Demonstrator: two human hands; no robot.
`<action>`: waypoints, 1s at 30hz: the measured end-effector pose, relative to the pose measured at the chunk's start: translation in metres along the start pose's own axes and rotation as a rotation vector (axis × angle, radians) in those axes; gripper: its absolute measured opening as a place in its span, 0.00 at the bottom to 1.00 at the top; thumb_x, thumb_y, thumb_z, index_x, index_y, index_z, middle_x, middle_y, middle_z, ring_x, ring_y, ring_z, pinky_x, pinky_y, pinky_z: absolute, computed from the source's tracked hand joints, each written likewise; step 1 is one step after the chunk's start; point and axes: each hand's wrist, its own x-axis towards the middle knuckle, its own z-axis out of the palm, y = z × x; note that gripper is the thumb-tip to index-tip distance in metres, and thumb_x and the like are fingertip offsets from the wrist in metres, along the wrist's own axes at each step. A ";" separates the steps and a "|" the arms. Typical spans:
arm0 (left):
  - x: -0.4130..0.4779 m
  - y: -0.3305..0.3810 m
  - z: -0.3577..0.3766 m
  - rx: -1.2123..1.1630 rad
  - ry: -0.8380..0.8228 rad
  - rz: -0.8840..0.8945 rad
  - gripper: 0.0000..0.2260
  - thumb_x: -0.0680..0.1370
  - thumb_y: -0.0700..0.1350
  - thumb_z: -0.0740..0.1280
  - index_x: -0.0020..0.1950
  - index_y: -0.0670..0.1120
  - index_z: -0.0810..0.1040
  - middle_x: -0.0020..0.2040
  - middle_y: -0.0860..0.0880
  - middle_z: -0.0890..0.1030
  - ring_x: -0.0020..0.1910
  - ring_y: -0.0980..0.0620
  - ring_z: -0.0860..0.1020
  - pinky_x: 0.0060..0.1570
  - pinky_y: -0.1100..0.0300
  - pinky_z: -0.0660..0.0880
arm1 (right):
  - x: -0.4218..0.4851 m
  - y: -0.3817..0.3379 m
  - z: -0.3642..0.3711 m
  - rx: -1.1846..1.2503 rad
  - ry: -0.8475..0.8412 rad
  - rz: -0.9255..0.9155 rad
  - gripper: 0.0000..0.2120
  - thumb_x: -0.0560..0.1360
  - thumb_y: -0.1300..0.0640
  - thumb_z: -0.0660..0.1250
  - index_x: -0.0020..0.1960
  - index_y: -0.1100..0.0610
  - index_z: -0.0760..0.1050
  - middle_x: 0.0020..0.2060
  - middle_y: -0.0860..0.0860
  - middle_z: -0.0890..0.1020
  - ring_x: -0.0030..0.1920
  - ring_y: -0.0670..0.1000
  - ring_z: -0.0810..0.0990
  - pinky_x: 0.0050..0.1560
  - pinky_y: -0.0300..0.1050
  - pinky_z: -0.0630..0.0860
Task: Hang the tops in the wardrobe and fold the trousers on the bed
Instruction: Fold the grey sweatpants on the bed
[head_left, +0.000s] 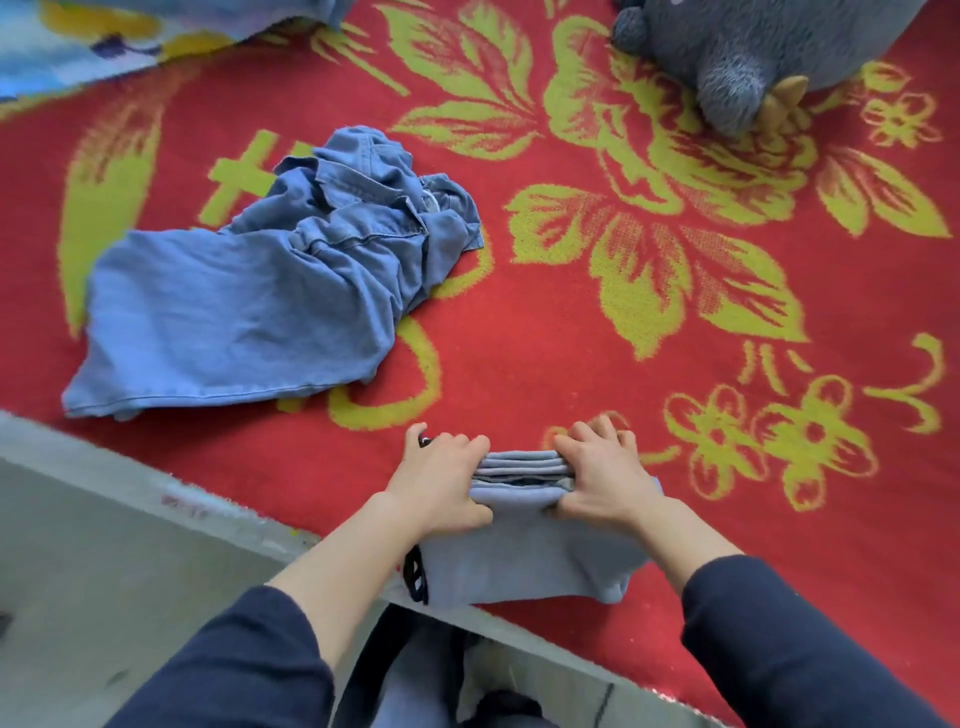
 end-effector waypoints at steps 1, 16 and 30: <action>-0.019 0.004 0.002 -0.008 0.043 -0.014 0.16 0.69 0.55 0.65 0.48 0.50 0.62 0.44 0.53 0.68 0.52 0.49 0.71 0.67 0.44 0.55 | -0.012 -0.009 -0.003 -0.069 0.023 -0.076 0.12 0.67 0.49 0.65 0.47 0.51 0.68 0.50 0.48 0.72 0.56 0.53 0.65 0.54 0.51 0.62; -0.356 -0.022 0.056 -0.122 0.599 -0.511 0.19 0.67 0.55 0.68 0.55 0.51 0.71 0.51 0.53 0.78 0.55 0.51 0.75 0.62 0.53 0.60 | -0.171 -0.253 -0.035 -0.398 0.233 -0.726 0.11 0.70 0.48 0.64 0.49 0.50 0.65 0.43 0.50 0.81 0.49 0.57 0.78 0.45 0.47 0.64; -0.723 -0.177 0.193 -0.366 0.690 -1.002 0.18 0.71 0.53 0.67 0.59 0.49 0.70 0.56 0.51 0.77 0.59 0.49 0.73 0.61 0.53 0.63 | -0.266 -0.672 0.078 -0.664 0.161 -1.232 0.18 0.74 0.47 0.64 0.59 0.54 0.64 0.48 0.53 0.82 0.50 0.58 0.80 0.48 0.48 0.67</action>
